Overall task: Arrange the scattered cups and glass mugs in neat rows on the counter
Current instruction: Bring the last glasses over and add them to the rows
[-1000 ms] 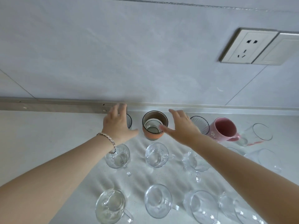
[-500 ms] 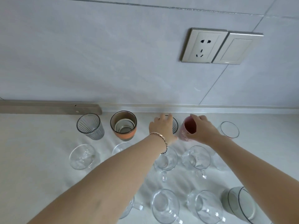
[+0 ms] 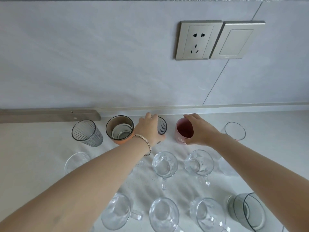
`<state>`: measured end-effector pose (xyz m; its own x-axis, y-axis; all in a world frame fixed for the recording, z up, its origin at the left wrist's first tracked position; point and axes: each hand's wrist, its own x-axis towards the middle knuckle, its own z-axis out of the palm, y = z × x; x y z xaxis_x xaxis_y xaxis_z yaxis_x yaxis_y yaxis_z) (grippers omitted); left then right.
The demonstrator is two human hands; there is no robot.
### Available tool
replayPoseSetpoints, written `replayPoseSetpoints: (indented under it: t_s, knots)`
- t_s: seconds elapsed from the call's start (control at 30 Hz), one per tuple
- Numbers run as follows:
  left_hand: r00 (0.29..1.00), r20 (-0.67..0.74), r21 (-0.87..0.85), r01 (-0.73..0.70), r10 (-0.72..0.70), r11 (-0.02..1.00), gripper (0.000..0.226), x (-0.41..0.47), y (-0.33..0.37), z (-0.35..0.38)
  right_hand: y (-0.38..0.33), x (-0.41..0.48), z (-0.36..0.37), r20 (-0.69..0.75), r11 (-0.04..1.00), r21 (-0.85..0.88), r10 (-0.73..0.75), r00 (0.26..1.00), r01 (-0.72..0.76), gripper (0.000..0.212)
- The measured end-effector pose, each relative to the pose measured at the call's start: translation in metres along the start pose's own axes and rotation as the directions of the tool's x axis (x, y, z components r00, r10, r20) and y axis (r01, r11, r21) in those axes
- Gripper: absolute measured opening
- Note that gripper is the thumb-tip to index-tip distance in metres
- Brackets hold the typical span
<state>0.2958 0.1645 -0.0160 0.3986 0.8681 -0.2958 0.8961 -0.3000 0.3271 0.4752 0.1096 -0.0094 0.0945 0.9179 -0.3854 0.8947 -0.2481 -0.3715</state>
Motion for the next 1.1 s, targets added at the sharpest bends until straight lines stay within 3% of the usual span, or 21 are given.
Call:
replayPoseSetpoints:
  t_s: [0.4,0.53,0.67,0.73,0.87,1.0,1.1]
  knots:
    - [0.999,0.051,0.048,0.012,-0.014,0.999,0.079,-0.009,0.009,0.001,0.008,-0.010,-0.006,-0.030,0.999,0.047,-0.012,0.999,0.013,0.095]
    - [0.991,-0.103,0.146,-0.064,0.080,0.987,0.058,-0.019,0.024,0.003,0.044,-0.024,-0.035,-0.126,0.990,-0.089,0.099,0.987,-0.111,0.092]
    - [0.978,-0.124,0.109,-0.152,0.166,0.982,0.040,-0.032,0.031,0.007,0.086,-0.038,-0.046,-0.024,0.940,-0.060,0.336,0.942,-0.337,0.093]
    - [0.977,-0.130,0.083,-0.158,0.168,0.984,0.034,-0.038,0.031,0.008,0.095,-0.041,-0.040,0.019,0.933,0.014,0.359,0.933,-0.360,0.091]
    - [0.988,-0.077,0.082,-0.130,0.137,0.988,0.024,-0.048,0.030,0.007,0.095,-0.038,-0.028,-0.088,0.919,0.093,0.390,0.917,-0.382,0.082]
    - [0.995,-0.034,0.085,-0.096,0.099,0.992,0.008,-0.059,0.025,0.006,0.082,-0.030,-0.021,-0.110,0.914,0.078,0.404,0.908,-0.397,0.080]
    - [0.997,-0.038,0.072,-0.070,0.073,0.995,0.013,-0.067,0.019,0.007,0.076,-0.028,-0.020,-0.109,0.907,0.055,0.420,0.901,-0.417,0.080]
